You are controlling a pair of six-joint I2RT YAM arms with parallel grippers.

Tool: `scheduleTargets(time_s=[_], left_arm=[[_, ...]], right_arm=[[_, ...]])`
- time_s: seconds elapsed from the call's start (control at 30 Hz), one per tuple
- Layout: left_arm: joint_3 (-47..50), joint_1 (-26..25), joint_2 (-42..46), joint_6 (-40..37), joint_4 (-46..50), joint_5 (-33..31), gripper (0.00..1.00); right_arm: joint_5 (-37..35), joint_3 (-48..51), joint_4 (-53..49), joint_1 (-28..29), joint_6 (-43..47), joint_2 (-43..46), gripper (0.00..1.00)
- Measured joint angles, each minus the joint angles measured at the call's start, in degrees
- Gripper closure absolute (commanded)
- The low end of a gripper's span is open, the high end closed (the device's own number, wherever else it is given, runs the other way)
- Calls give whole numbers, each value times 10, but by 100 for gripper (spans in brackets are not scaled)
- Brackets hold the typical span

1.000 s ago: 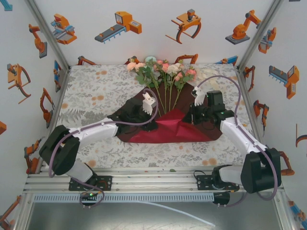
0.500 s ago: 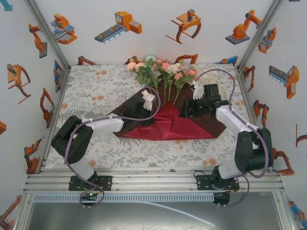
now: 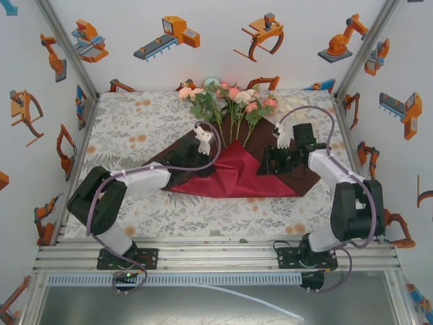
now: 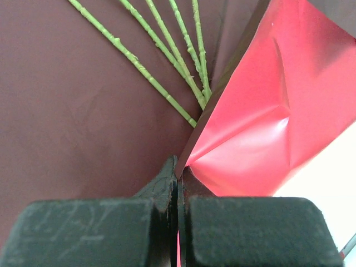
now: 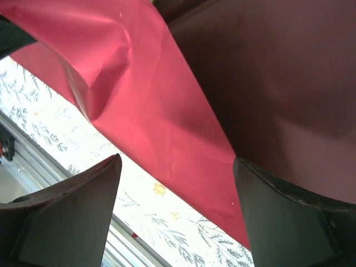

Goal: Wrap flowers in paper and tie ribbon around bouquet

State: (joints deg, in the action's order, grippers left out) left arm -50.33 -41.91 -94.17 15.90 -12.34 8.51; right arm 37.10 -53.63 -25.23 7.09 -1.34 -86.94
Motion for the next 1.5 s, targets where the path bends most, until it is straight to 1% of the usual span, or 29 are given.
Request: scheduleTargets(time_s=[0.13,0.2,0.27,0.33,0.53,0.6,0.67,0.73,0.83,0.87,1.0,1.1,1.13,1.33,1.5], left_arm=[[3,1,5,3,1,-3,100],[5,1,9,4,0,-6,100],[11,1,17,4,1,-8,100],[14,1,23,4,2,-10,100],[16,4,29,5,3,-12,100],[18,4,31,5,5,-12,100],[18,4,31,4,6,-12,100],[18,4,31,4,7,-12,100],[18,6,31,5,9,-12,100],[18,7,31,5,10,-12,100],[21,11,37,13,13,-12,100],[30,14,58,18,20,-11,100],[33,15,68,20,23,-9,100],[41,14,119,23,47,3,100],[43,14,131,24,53,5,100]], right_arm=[[46,0,-2,0,13,-36,34],[51,0,-2,0,15,-40,31],[44,0,-1,0,19,-39,27],[34,0,1,-2,24,-37,26],[-7,-7,2,-19,41,-28,25],[-11,-12,2,-25,46,-30,26],[-1,-18,5,-28,53,-38,28],[31,-26,10,-28,58,-52,35],[84,-34,13,-28,61,-73,40],[95,-34,13,-28,62,-76,44],[123,-35,7,-28,71,-78,73],[132,-35,-5,-28,78,-68,95],[133,-35,-11,-28,79,-60,100],[129,-8,-20,-28,78,32,100],[111,23,-16,-28,67,90,100]])
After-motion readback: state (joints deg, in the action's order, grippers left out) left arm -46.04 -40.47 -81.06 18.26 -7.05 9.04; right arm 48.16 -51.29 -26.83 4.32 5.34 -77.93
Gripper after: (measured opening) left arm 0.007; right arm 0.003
